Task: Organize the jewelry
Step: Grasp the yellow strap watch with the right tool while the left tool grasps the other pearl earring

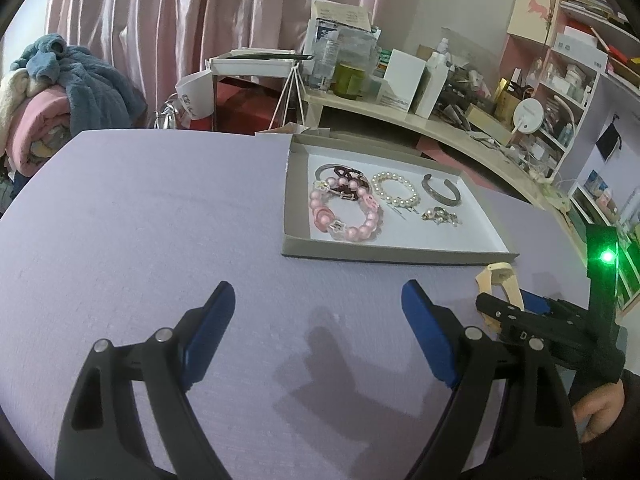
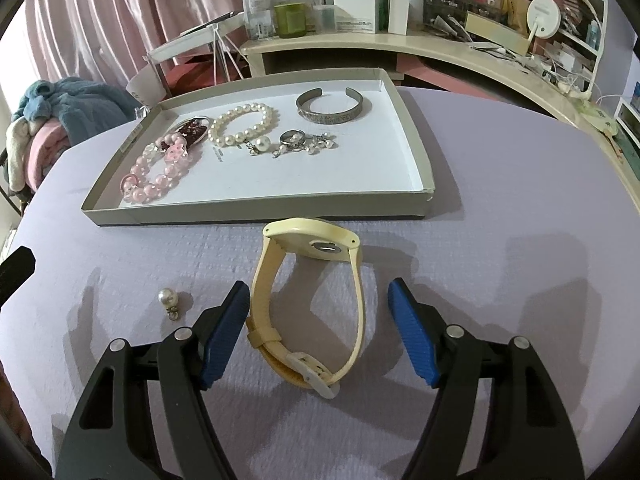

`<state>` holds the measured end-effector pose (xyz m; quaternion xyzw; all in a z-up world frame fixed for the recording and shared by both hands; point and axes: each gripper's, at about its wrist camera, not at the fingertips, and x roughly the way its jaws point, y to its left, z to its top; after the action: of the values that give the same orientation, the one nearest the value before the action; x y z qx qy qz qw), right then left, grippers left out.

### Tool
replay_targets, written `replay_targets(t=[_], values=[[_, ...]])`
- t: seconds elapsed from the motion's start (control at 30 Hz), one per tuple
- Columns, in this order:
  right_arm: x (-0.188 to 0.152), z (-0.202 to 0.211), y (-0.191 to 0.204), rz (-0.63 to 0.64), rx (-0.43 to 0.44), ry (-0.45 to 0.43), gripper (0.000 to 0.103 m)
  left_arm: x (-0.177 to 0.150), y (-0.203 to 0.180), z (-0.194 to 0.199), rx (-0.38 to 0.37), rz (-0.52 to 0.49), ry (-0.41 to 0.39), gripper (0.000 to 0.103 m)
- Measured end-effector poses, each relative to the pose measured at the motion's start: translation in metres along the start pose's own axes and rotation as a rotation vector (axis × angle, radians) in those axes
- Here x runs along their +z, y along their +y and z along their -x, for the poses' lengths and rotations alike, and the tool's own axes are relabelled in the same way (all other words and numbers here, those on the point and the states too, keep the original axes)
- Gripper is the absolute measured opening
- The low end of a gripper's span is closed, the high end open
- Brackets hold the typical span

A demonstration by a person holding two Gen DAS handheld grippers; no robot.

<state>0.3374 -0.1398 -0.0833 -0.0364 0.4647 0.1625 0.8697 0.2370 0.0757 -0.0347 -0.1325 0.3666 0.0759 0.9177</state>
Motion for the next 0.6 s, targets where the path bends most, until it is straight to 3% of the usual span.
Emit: replay_targets(t=[0.1, 0.17, 0.23, 0.53, 0.6], values=[[-0.001, 0.001, 0.001, 0.01, 0.011, -0.01, 0.063, 0.0, -0.004, -0.001, -0.007, -0.01, 0.002, 0.085], [-0.001, 0.002, 0.003, 0.017, 0.038, -0.014, 0.046, -0.001, -0.007, -0.001, -0.014, -0.018, 0.006, 0.085], [-0.001, 0.005, 0.001, -0.001, 0.065, -0.022, 0.04, -0.002, -0.01, -0.003, -0.026, -0.026, 0.011, 0.085], [0.01, 0.033, -0.02, -0.105, 0.09, -0.118, 0.039, -0.009, -0.051, -0.028, -0.132, -0.141, 0.082, 0.084], [0.012, 0.036, -0.026, -0.125, 0.088, -0.124, 0.039, -0.012, -0.062, -0.037, -0.147, -0.163, 0.1, 0.079]])
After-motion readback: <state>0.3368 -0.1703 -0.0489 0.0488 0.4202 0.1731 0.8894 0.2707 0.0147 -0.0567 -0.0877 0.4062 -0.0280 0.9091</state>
